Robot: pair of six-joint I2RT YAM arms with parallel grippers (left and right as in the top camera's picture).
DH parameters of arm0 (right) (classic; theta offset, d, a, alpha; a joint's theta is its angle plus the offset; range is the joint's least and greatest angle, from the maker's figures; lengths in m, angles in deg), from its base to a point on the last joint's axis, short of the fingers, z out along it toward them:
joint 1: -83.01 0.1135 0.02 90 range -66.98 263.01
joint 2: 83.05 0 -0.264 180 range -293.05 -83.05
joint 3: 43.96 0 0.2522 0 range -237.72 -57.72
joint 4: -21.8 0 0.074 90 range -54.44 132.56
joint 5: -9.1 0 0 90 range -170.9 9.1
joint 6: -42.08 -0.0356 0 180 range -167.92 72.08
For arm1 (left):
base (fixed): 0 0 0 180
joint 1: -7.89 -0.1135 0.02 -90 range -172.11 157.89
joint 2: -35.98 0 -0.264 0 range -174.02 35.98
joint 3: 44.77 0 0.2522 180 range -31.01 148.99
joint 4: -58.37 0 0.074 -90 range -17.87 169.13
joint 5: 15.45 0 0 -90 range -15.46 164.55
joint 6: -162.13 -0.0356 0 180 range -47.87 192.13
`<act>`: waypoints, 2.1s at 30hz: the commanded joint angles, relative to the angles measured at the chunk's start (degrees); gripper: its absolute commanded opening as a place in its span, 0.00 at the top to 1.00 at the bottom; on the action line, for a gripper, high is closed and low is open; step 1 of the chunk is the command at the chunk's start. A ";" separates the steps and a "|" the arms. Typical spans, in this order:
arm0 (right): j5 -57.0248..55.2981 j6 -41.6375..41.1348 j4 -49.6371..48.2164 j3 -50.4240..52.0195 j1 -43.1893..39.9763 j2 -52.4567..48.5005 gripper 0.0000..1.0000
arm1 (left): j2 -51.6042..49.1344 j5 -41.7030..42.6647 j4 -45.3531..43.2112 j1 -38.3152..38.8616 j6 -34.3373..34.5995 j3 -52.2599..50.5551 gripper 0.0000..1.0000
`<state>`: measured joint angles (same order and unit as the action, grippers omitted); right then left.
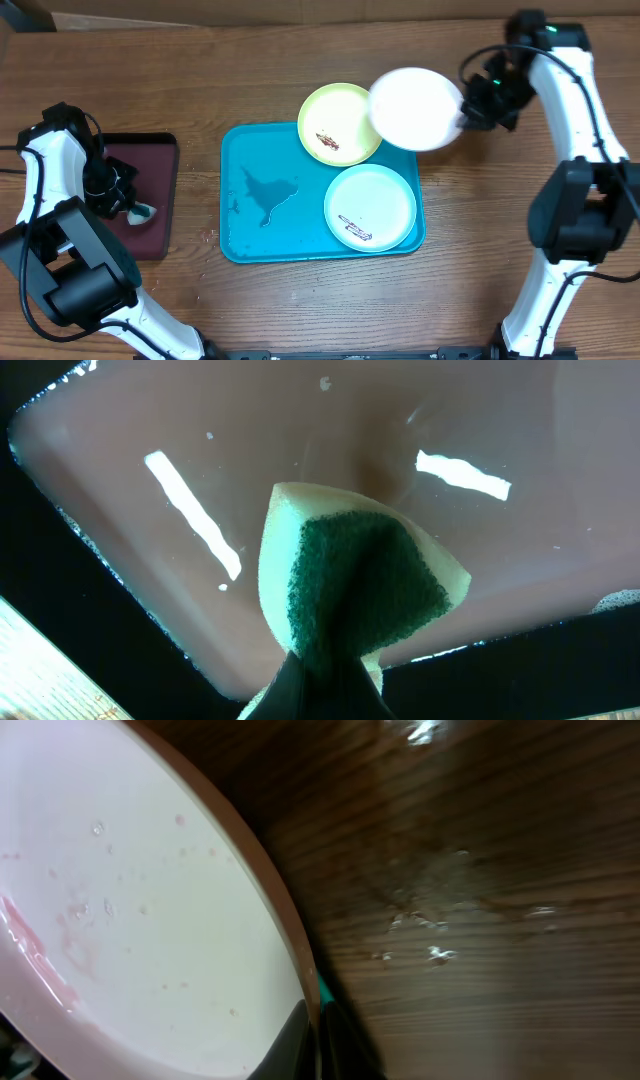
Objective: Clean dirty plates on tray and stack at the side
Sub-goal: 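Lift the white plate with the right gripper and carry it rightward, then lower the white plate onto the table right of the tray and release, then move the right gripper to the yellow plate rim and grip it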
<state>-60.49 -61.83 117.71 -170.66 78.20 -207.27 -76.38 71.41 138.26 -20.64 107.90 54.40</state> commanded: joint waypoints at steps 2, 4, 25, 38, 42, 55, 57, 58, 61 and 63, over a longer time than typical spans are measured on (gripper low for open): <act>1.73 3.91 -3.32 5.25 -6.69 2.27 0.96 | 1.05 0.68 0.07 0.07 -1.18 -0.24 0.96; 1.05 3.87 -5.14 7.30 -9.88 2.27 0.96 | 1.05 0.68 0.04 0.07 -1.55 -0.24 0.96; -8.57 1.51 -14.38 18.75 -19.26 2.19 0.69 | 1.05 0.70 -0.15 0.07 -1.53 -0.24 0.96; 18.08 24.65 -16.22 16.44 -7.23 13.53 0.34 | 1.05 1.29 -0.63 0.07 -2.58 -0.24 0.96; 8.76 23.67 -24.04 16.50 2.75 14.27 0.22 | 1.05 1.29 -0.59 0.07 -2.62 -0.24 0.96; -17.81 22.40 -47.50 16.57 22.62 1.73 0.09 | 1.05 1.29 -0.39 0.07 -4.07 -0.24 0.96; -17.81 23.41 -50.16 16.57 22.99 -0.02 0.10 | 1.03 1.29 -0.39 0.07 -4.11 -0.24 0.96; -17.79 23.41 -51.34 16.57 22.99 -0.81 0.12 | 1.05 1.29 -0.39 0.07 -4.11 -0.24 0.96; -17.77 23.41 -54.07 16.57 22.97 -3.13 0.15 | 1.05 1.29 -0.39 0.07 -4.11 -0.24 0.96; -17.70 23.41 -54.69 16.57 22.97 -4.13 0.16 | 1.05 1.29 -0.42 0.07 -4.09 -0.24 0.96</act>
<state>-76.88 -38.88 63.72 -153.72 101.39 -210.05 -76.38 72.44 137.73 -20.64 104.73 54.40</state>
